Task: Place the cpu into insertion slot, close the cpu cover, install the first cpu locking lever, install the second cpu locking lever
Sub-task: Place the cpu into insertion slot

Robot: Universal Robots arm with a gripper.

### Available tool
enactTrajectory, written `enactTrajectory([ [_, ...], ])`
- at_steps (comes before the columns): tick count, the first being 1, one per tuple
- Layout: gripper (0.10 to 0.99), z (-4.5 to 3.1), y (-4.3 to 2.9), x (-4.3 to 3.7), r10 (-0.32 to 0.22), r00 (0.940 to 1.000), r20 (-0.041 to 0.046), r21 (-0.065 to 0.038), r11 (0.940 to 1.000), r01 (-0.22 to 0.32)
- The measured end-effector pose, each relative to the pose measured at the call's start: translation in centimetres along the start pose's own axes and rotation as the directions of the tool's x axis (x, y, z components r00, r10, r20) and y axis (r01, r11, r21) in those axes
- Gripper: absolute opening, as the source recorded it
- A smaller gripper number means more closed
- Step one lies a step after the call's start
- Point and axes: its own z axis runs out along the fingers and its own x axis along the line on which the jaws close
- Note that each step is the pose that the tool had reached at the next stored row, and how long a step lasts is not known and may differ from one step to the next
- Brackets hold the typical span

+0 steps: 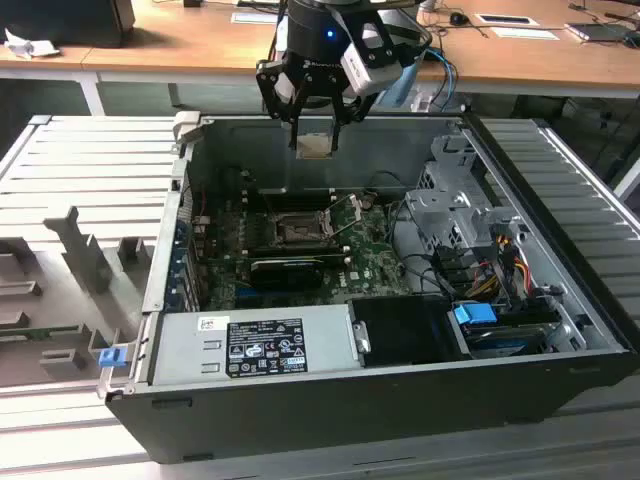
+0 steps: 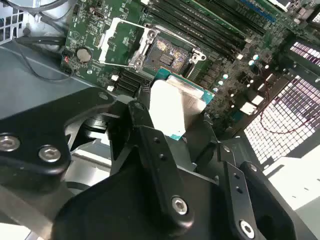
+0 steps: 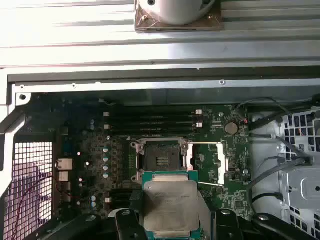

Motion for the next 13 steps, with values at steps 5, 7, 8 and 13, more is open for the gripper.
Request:
enactTrajectory([
  [5, 0.525, 0.01, 0.00, 0.00, 0.041, 0.9992, 0.0037, -0.001, 0.9992, -0.041],
  [7, 0.525, 0.01, 0.00, 0.01, 0.045, 0.9990, 0.0040, -0.001, 0.9990, -0.045],
  [8, 0.525, 0.01, 0.00, 0.00, 0.046, 0.9989, 0.0041, -0.001, 0.9989, -0.046],
  [13, 0.525, 0.01, 0.00, 0.00, 0.053, 0.9986, 0.0048, -0.001, 0.9986, -0.053],
])
